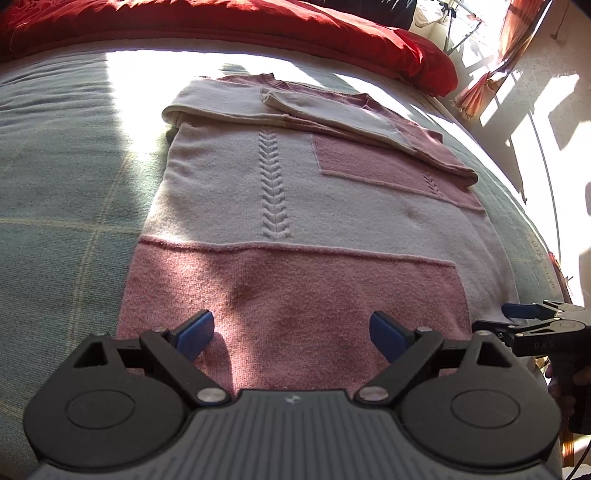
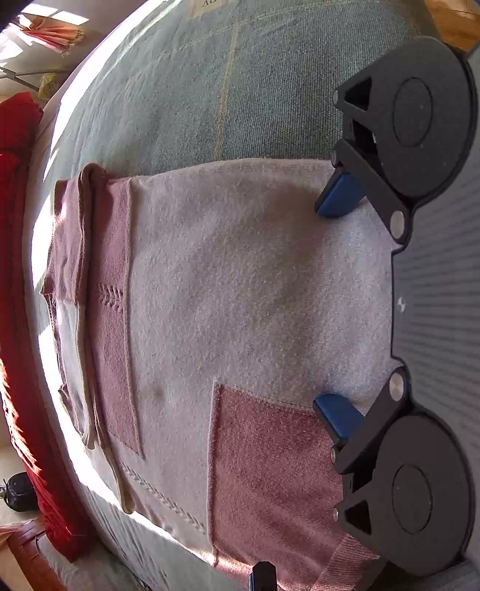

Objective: Fold clothes
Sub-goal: 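Move the open right gripper beside the left gripper at the pink hem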

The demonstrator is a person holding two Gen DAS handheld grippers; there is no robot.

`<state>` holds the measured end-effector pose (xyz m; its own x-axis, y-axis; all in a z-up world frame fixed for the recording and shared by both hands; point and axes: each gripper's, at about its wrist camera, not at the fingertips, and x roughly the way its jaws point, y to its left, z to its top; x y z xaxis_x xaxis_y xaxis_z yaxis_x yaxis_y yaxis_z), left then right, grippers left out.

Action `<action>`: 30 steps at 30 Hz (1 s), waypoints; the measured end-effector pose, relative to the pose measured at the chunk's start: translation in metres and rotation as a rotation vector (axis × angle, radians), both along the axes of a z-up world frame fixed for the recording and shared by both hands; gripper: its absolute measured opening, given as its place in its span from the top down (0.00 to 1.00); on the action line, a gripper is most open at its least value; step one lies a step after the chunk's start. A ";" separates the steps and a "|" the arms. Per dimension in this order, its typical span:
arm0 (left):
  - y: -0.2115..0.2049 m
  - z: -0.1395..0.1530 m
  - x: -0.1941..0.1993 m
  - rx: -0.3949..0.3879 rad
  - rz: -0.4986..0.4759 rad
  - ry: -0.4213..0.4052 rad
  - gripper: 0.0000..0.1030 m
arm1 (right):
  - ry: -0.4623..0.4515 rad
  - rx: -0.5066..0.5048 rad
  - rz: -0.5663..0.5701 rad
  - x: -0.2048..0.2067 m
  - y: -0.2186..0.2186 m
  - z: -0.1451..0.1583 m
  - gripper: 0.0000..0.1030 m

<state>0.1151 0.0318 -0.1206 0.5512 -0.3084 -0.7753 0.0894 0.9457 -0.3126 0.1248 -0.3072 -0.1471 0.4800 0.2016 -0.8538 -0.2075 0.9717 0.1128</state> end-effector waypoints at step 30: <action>-0.032 -0.005 -0.019 -0.045 -0.103 0.017 0.13 | -0.133 0.004 -0.004 -0.008 0.005 0.019 0.00</action>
<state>0.0963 -0.0003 -0.1251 0.5015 -0.3975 -0.7684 0.1794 0.9167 -0.3571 0.1167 -0.3026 -0.1279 0.5897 0.2028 -0.7818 -0.2167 0.9722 0.0887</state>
